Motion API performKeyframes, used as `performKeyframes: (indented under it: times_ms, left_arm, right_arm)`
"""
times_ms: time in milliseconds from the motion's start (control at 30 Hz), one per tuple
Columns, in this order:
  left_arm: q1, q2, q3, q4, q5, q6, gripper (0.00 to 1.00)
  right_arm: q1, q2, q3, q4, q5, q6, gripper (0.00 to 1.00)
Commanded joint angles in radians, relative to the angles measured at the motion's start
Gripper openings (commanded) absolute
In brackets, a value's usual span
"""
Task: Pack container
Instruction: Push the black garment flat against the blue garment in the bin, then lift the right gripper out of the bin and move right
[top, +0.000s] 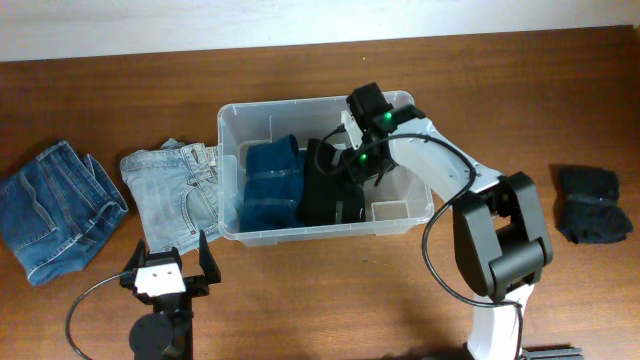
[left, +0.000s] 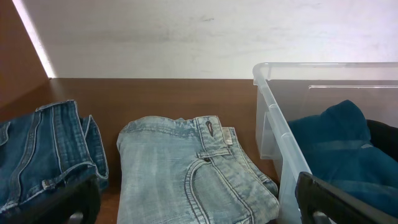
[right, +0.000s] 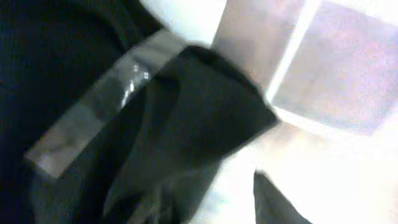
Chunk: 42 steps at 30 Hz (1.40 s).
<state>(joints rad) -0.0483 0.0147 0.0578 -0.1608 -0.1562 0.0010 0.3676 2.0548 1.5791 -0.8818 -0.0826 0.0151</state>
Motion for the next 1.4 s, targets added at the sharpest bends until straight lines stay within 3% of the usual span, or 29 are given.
performKeyframes:
  times_ms: [0, 67, 167, 233, 300, 333, 433, 700, 967, 1133, 1367]
  left_arm:
    - [0.005, -0.009, -0.01, 0.003, 0.003, 0.015, 0.99]
    - [0.005, -0.009, -0.01, 0.003, 0.003, 0.015, 0.99]
    - [0.005, -0.009, -0.01, 0.003, 0.003, 0.015, 0.99]
    - [0.005, -0.009, -0.01, 0.003, 0.003, 0.015, 0.99]
    - [0.005, -0.009, -0.01, 0.003, 0.003, 0.015, 0.99]
    - [0.005, -0.009, -0.01, 0.003, 0.003, 0.015, 0.99]
    - [0.005, -0.009, -0.01, 0.003, 0.003, 0.015, 0.99]
    - [0.005, -0.009, -0.01, 0.003, 0.003, 0.015, 0.99]
    - [0.005, -0.009, -0.01, 0.003, 0.003, 0.015, 0.99]
    - [0.005, -0.009, -0.01, 0.003, 0.003, 0.015, 1.0]
    - [0.005, -0.009, -0.01, 0.003, 0.003, 0.015, 0.99]
  right_arm:
    - [0.012, -0.028, 0.149, -0.063, 0.035, -0.006, 0.49]
    - [0.013, -0.031, 0.218, -0.119, 0.035, 0.022, 0.54]
    - [0.014, -0.031, 0.278, -0.18, 0.027, 0.073, 0.55]
    - [0.019, -0.031, 0.283, -0.21, 0.0, 0.1, 0.45]
    - [0.029, -0.026, 0.273, -0.23, -0.038, 0.103, 0.2]
    - [0.038, -0.024, 0.266, -0.234, -0.056, 0.103, 0.13]
    - [0.077, -0.011, 0.238, -0.23, -0.083, 0.103, 0.04]
    - [0.182, 0.013, 0.085, -0.095, -0.063, 0.137, 0.04]
    - [0.166, 0.013, -0.035, 0.038, -0.065, 0.158, 0.09]
    - [0.147, -0.019, 0.077, -0.063, -0.074, 0.131, 0.12]
    - [0.115, -0.092, 0.371, -0.261, -0.079, 0.121, 0.25]
